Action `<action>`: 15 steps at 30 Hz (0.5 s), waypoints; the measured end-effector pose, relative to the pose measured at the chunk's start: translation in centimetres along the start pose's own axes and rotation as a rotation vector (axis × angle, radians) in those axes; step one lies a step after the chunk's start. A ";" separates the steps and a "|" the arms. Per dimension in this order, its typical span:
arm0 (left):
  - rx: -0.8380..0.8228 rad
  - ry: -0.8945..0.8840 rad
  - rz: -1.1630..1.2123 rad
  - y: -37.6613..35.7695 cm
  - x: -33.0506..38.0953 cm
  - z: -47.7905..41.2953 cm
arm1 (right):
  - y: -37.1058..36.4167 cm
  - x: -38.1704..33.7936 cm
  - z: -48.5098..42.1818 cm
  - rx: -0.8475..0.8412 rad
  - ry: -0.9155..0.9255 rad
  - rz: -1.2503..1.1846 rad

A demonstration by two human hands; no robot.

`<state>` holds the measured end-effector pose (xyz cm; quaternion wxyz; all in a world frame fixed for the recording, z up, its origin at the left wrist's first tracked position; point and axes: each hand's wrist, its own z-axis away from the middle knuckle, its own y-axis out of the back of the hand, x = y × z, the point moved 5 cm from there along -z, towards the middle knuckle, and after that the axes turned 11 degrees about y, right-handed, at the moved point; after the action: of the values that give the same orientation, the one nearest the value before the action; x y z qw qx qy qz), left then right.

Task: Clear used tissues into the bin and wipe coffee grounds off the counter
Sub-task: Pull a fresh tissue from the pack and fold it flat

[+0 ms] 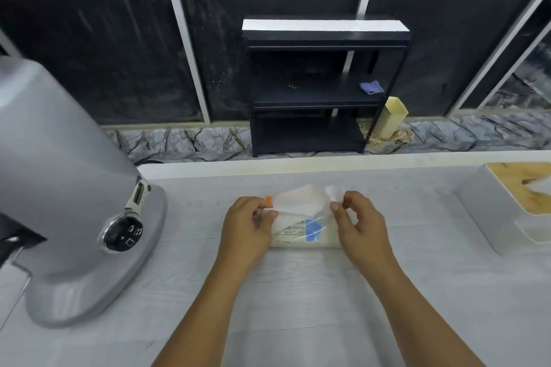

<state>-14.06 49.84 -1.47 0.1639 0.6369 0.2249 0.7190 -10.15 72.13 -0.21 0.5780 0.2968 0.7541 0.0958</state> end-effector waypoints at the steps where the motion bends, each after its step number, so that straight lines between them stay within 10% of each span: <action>1: -0.008 0.018 0.039 0.3 0.3 0.3 | 0.2 -0.5 0.0 -0.013 0.020 -0.022; 15: -0.190 0.078 0.279 4.0 4.4 3.0 | 2.8 -6.2 -1.1 -0.212 0.052 -0.181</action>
<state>-11.50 49.04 4.61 0.1131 0.6153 0.0713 0.7769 -9.23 71.12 6.50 0.5929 0.1621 0.7780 0.1302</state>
